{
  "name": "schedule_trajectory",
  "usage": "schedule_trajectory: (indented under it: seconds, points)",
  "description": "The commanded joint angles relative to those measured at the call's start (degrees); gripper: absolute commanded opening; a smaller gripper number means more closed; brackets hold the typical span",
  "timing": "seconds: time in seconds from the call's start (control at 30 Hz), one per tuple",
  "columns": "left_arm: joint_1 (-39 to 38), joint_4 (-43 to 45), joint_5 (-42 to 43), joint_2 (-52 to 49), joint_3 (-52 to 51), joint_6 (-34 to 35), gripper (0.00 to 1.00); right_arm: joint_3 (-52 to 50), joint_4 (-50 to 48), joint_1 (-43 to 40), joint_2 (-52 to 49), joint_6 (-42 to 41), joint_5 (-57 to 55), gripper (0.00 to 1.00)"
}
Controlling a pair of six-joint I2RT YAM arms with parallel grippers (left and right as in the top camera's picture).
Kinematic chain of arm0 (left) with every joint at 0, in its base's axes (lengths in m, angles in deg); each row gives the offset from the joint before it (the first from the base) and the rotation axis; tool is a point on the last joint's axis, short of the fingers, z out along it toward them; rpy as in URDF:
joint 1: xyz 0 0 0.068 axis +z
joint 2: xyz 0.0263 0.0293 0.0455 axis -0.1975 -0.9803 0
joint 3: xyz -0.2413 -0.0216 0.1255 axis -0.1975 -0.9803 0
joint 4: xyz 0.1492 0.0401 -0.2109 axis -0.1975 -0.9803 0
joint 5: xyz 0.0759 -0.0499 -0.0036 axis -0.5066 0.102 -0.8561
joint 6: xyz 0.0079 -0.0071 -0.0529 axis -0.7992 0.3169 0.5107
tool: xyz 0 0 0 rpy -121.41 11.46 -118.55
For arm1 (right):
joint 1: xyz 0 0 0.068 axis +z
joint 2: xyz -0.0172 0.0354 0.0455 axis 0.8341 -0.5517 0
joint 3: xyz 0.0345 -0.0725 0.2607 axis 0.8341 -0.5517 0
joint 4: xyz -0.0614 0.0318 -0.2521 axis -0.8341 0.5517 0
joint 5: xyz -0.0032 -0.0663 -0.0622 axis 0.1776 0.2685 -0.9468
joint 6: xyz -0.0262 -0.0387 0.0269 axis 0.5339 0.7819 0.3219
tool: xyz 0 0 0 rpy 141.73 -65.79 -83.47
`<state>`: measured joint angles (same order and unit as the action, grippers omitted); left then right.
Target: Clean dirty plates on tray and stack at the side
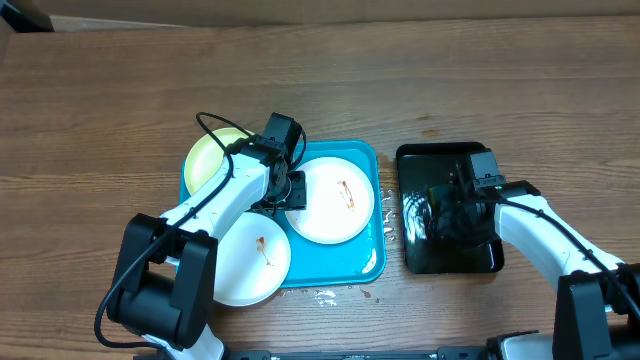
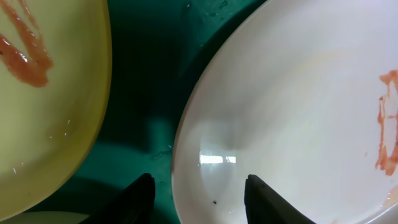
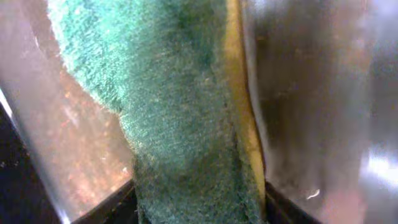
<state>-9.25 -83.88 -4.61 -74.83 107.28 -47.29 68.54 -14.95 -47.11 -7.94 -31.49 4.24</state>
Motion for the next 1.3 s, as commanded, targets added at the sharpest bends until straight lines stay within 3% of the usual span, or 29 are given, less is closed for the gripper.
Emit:
schedule_trajectory:
  seconds: [0.0, 0.03, 0.07, 0.13, 0.23, 0.3, 0.33, 0.4, 0.47, 0.53, 0.87, 1.03, 1.13, 1.27]
  points:
    - [-0.4, 0.3, -0.8, -1.0, -0.4, 0.3, 0.48, -0.6, 0.4, -0.1, 0.0, -0.4, 2.3, 0.22]
    - [-0.4, 0.2, -0.8, -1.0, -0.4, 0.3, 0.48, -0.6, 0.8, -0.1, 0.0, -0.4, 2.3, 0.11]
    - [-0.4, 0.2, -1.0, -1.0, -0.4, 0.3, 0.48, -0.6, 1.3, -0.1, 0.0, -0.4, 2.4, 0.09]
    - [-0.4, 0.2, -1.4, -1.0, -0.4, 0.3, 0.42, -0.5, 1.9, -0.1, 0.0, -0.4, 2.3, 0.09]
    - [-0.4, 0.2, -1.5, -1.0, -0.4, 0.3, 0.22, 0.3, 2.4, -0.2, 0.0, -0.3, 2.1, 0.15]
    - [-0.4, 0.2, -1.5, -1.0, -0.4, 0.3, 0.13, 2.3, 3.8, -0.2, 0.0, -0.3, 2.1, 0.31]
    - [-0.4, 0.2, -1.6, -1.0, -0.4, 0.3, 0.11, 3.4, 4.6, -0.2, 0.0, -0.3, 2.1, 0.35]
    - [-0.4, 0.2, -1.9, -1.0, -0.4, 0.2, 0.12, 6.3, 7.0, -0.2, 0.0, -0.3, 2.1, 0.55]
    - [-0.4, 0.2, -1.9, -1.0, -0.4, 0.1, 0.19, 9.6, 9.5, -0.2, 0.0, 0.2, 1.8, 0.73]
    - [-0.4, 0.2, -1.9, -1.0, -0.4, 0.1, 0.28, 11.5, 10.5, -0.2, 0.0, 0.1, -0.2, 0.78]
    - [-0.4, 1.0, -1.8, -1.0, -0.6, 0.2, 0.31, 6.6, 0.5, -0.2, 0.0, -0.4, -4.9, 0.81]
    - [-0.4, 1.7, -1.6, -1.0, -1.0, 0.2, 0.27, 3.2, -5.5, -0.2, 0.0, -0.3, -3.3, 0.80]
    - [-0.4, 1.7, -1.6, -1.0, -1.1, 0.2, 0.27, 2.8, -6.8, -0.2, -0.3, -0.4, -3.2, 0.73]
    - [-0.4, 1.7, -1.7, -1.0, -1.1, 0.2, 0.25, 2.7, -8.2, -0.2, -1.4, -0.3, -3.3, 0.72]
